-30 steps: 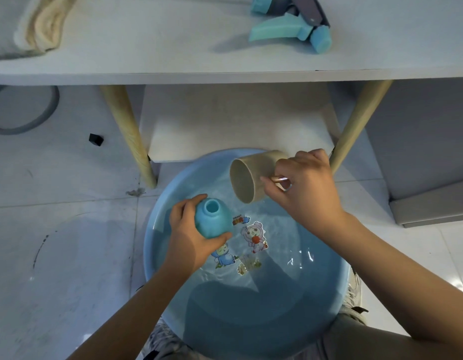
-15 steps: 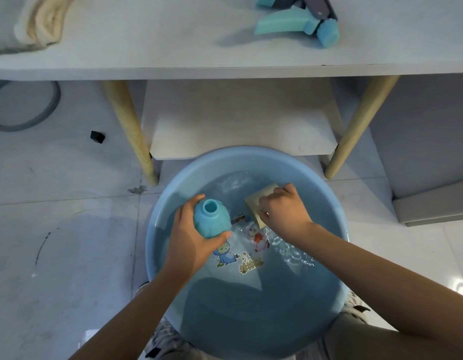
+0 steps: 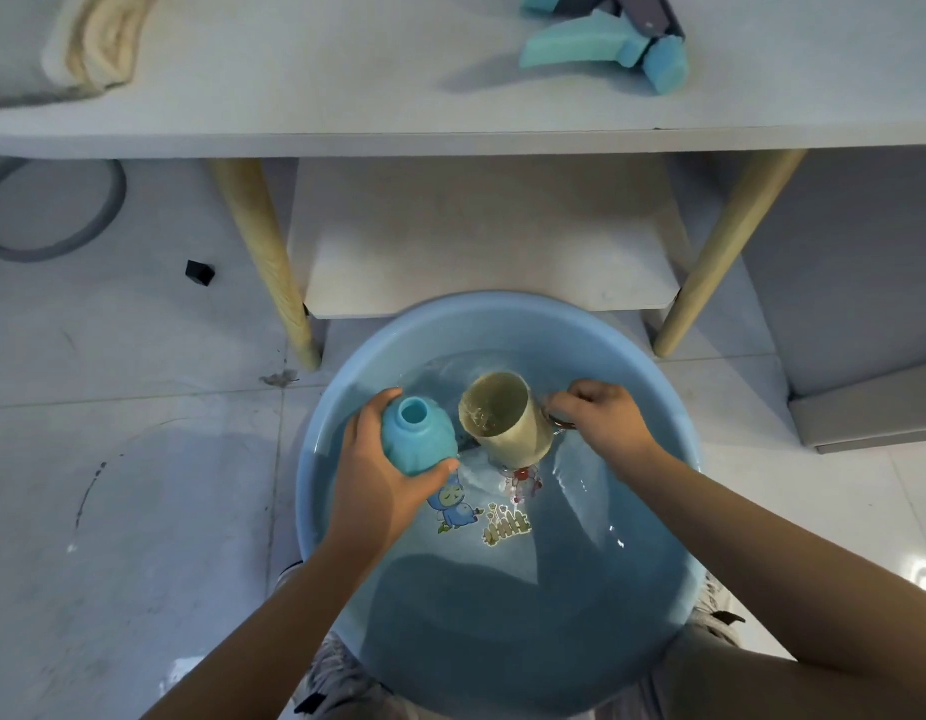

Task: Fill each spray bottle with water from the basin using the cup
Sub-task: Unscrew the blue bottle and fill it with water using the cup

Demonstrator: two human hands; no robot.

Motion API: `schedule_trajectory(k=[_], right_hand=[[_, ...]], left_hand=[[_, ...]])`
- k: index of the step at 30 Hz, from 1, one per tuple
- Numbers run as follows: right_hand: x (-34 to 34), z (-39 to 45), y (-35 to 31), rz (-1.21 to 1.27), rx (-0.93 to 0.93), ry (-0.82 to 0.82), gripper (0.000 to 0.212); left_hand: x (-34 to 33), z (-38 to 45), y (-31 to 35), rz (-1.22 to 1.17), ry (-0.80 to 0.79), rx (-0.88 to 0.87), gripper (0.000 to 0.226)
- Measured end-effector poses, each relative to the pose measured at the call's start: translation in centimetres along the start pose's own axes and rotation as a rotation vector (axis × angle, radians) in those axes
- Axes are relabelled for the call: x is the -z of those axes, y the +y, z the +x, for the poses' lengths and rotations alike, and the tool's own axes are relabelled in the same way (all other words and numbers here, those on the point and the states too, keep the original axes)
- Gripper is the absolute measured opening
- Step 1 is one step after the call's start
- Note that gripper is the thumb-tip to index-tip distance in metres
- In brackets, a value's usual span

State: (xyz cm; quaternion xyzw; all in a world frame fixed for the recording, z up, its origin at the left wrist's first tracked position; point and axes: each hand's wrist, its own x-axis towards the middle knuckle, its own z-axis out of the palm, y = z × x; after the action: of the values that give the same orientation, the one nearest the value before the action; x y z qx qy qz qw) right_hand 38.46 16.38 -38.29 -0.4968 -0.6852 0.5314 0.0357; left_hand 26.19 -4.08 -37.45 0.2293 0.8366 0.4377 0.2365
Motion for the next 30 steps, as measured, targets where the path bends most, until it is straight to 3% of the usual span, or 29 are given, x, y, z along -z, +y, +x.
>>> schedule_trajectory(k=[4, 10, 23, 30], right_hand=[[0.1, -0.4, -0.6, 0.161, -0.022, 0.002, 0.036], [0.9, -0.9, -2.7, 0.219, 0.115, 0.08, 0.037], [2.4, -3.3, -7.1, -0.114, 0.584, 0.173, 0.048], [2.3, -3.9, -7.9, -0.284, 0.876, 0.313, 0.037]], left_hand=[[-0.1, 0.1, -0.1, -0.004, -0.002, 0.009, 0.085], [-0.4, 0.3, -0.5, 0.012, -0.008, 0.005, 0.085], [-0.6, 0.3, 0.2, 0.057, -0.022, -0.018, 0.082], [-0.5, 0.3, 0.6, 0.059, -0.04, -0.006, 0.085]])
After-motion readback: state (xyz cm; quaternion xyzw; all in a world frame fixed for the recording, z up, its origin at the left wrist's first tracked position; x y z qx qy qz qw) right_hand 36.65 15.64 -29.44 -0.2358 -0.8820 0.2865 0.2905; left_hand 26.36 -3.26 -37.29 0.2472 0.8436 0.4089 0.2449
